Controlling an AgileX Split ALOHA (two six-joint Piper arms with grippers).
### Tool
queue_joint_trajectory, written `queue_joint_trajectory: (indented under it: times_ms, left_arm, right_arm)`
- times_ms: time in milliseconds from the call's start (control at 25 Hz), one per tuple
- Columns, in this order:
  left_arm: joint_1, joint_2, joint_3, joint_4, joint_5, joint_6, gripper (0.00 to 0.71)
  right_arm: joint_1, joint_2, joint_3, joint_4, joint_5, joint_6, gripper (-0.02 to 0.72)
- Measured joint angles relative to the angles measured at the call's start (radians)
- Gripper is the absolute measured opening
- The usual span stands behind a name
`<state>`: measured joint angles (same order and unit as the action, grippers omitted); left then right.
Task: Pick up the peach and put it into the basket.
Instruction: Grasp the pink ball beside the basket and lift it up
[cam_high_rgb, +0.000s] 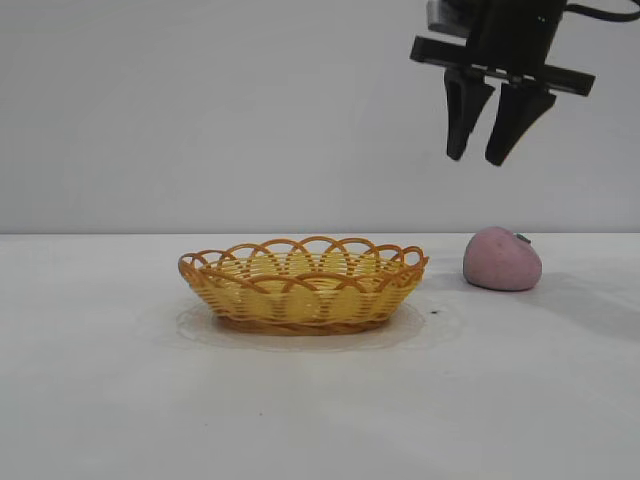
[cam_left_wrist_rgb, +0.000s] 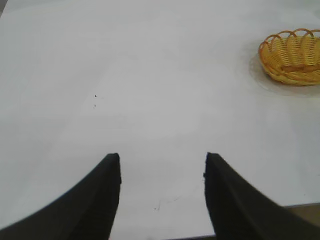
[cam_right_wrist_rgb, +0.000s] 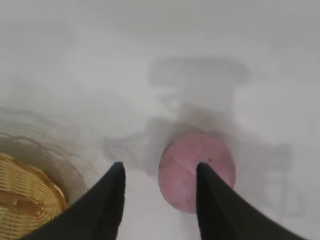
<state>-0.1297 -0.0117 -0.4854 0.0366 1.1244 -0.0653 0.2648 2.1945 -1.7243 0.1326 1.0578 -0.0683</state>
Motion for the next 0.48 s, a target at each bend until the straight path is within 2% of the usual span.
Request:
queue_joint_trajectory:
  times_ms: [40, 120, 200, 240, 280, 320, 400, 480]
  left_arm:
    - [0.0, -0.002, 0.0, -0.002, 0.0, 0.0, 0.331]
    - [0.012, -0.005, 0.001, -0.002, -0.002, 0.0, 0.331]
    - [0.059, -0.007, 0.001, -0.002, -0.004, 0.0, 0.331]
    - [0.079, -0.007, 0.002, -0.002, -0.004, 0.0, 0.331]
    - [0.098, -0.007, 0.002, -0.002, -0.004, 0.0, 0.331]
    - [0.105, -0.007, 0.002, -0.002, -0.004, 0.0, 0.331]
    - [0.106, -0.007, 0.002, -0.002, -0.004, 0.0, 0.331]
    - [0.093, -0.007, 0.002, -0.002, -0.004, 0.002, 0.331]
  right_arm:
    - [0.0, 0.016, 0.0, -0.006, -0.005, 0.0, 0.268]
    - [0.0, 0.037, 0.0, -0.014, -0.033, 0.0, 0.111]
    - [0.007, 0.033, -0.002, 0.003, -0.064, -0.019, 0.046]
    - [0.016, 0.018, -0.002, 0.005, -0.073, -0.035, 0.053]
    - [0.031, -0.002, -0.002, 0.005, -0.073, -0.053, 0.0]
    - [0.048, -0.028, -0.002, 0.005, -0.068, -0.069, 0.0]
    - [0.105, -0.105, -0.002, 0.011, -0.057, -0.094, 0.0]
    - [0.167, -0.172, -0.006, 0.048, -0.037, -0.121, 0.0]
